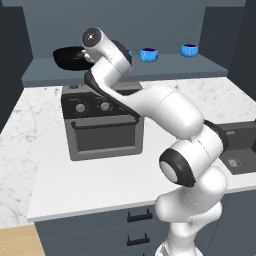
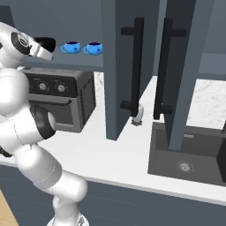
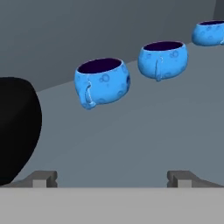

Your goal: Gather all objects into one cabinet and sort the glasses and bowls to opposite sides.

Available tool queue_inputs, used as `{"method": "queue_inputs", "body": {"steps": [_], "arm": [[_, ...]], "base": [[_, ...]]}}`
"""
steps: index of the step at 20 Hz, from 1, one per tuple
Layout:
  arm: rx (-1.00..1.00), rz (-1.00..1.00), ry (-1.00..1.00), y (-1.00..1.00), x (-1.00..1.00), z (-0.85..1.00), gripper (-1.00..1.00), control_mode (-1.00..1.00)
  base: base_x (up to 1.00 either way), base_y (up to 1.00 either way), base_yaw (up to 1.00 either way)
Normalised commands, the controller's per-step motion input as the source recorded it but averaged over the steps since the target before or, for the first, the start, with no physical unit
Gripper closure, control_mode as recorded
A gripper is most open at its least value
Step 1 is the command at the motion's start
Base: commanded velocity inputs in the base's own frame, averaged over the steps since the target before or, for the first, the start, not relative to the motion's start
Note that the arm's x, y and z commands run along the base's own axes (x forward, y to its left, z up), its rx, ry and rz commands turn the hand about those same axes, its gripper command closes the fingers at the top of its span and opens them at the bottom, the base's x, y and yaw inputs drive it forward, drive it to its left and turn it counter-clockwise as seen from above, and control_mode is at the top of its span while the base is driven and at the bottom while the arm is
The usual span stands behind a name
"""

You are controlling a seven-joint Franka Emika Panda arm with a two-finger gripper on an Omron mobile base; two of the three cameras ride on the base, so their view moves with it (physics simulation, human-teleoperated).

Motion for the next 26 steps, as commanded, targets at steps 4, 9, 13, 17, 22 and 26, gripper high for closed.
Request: {"method": "queue_inputs", "body": {"steps": [4, 9, 13, 17, 22, 26], "arm": [[0.01, 0.0, 0.0, -0.16, 0.49, 0.0, -1.0, -1.0], [0.0, 0.0, 0.0, 0.0, 0.43, 0.0, -1.0, -1.0], [0.0, 0.0, 0.0, 0.0, 0.2, 0.0, -1.0, -1.0], [0.0, 0.0, 0.0, 0.0, 0.24, 0.0, -1.0, -1.0], [0.0, 0.0, 0.0, 0.0, 0.26, 0.0, -1.0, -1.0], [0.0, 0.0, 0.0, 0.0, 0.18, 0.0, -1.0, -1.0]], "base": [[0.0, 0.0, 0.0], [0.0, 0.0, 0.0], [0.0, 0.0, 0.0], [0.0, 0.0, 0.0], [0.0, 0.0, 0.0], [0.0, 0.0, 0.0]]}}
